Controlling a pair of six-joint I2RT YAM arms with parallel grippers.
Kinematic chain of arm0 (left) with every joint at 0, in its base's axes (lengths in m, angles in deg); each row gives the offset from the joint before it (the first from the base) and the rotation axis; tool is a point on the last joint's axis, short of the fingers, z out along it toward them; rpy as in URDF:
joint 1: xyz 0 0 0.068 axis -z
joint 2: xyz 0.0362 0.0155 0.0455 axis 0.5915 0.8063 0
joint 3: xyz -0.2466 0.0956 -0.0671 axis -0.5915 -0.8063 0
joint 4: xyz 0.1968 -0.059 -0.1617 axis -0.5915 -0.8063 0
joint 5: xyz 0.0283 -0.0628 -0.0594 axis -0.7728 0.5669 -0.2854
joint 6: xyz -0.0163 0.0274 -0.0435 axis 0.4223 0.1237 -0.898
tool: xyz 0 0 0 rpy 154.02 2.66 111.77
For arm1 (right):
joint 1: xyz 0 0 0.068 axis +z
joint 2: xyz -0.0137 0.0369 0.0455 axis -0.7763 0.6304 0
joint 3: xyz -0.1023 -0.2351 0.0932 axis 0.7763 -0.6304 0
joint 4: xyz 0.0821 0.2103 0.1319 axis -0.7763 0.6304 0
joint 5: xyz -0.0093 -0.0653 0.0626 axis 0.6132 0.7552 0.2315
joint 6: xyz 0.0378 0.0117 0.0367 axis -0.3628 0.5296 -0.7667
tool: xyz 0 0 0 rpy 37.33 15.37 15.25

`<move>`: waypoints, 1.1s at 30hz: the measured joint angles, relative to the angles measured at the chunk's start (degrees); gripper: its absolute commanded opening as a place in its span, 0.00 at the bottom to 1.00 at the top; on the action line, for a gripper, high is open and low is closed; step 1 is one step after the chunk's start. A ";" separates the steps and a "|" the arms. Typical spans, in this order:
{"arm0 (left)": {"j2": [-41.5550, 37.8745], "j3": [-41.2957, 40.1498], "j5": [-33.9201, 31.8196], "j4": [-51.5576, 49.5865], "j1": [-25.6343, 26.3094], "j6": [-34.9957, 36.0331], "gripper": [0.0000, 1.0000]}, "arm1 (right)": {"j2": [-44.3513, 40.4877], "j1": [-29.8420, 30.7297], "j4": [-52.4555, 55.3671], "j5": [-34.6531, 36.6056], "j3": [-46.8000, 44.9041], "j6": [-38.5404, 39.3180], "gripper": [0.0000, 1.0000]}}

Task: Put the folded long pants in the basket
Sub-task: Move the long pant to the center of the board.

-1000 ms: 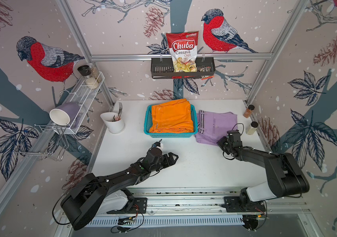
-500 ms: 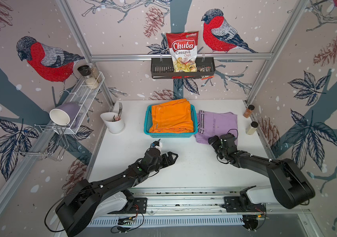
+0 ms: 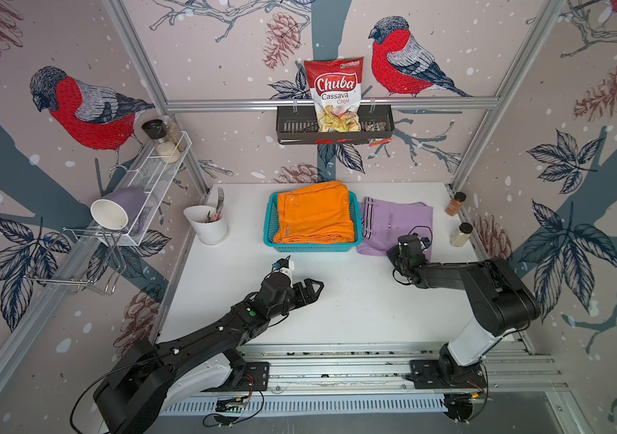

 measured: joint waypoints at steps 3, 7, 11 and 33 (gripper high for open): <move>-0.61 -0.02 -0.02 -0.02 0.00 0.02 0.91 | -1.95 1.38 1.29 -0.98 -1.29 0.00 0.00; -1.11 -0.02 -0.04 -0.20 0.00 0.07 0.91 | -7.34 5.42 5.97 -1.99 -4.42 0.02 0.00; -0.87 0.02 -0.04 -0.24 0.00 0.31 0.91 | -15.45 8.72 8.28 -2.08 -11.50 0.00 0.00; 18.75 12.26 0.00 -3.02 0.00 6.47 0.92 | -49.96 33.77 22.93 0.07 -29.42 -5.88 0.00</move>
